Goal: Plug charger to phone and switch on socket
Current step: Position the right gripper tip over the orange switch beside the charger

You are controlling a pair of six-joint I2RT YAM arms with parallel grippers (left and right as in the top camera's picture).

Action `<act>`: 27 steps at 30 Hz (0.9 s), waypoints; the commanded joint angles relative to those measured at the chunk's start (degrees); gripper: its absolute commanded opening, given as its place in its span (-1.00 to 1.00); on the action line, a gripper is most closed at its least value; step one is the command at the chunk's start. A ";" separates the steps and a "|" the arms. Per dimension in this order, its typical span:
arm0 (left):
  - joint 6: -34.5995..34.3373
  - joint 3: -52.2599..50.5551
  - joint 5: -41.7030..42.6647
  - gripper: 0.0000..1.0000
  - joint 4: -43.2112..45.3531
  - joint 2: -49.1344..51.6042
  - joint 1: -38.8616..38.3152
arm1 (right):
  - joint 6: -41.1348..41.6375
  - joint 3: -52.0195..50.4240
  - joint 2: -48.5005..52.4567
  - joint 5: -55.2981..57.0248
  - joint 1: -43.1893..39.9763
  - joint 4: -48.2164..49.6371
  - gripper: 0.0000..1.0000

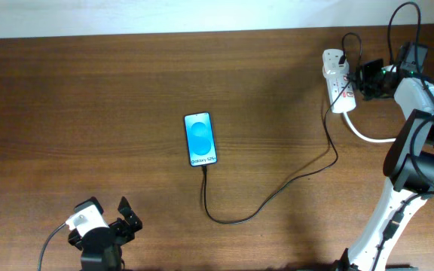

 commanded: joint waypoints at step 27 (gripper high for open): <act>-0.11 -0.07 -0.61 0.98 -0.07 -0.17 0.13 | -1.33 1.07 1.07 -3.78 1.38 -2.93 -0.92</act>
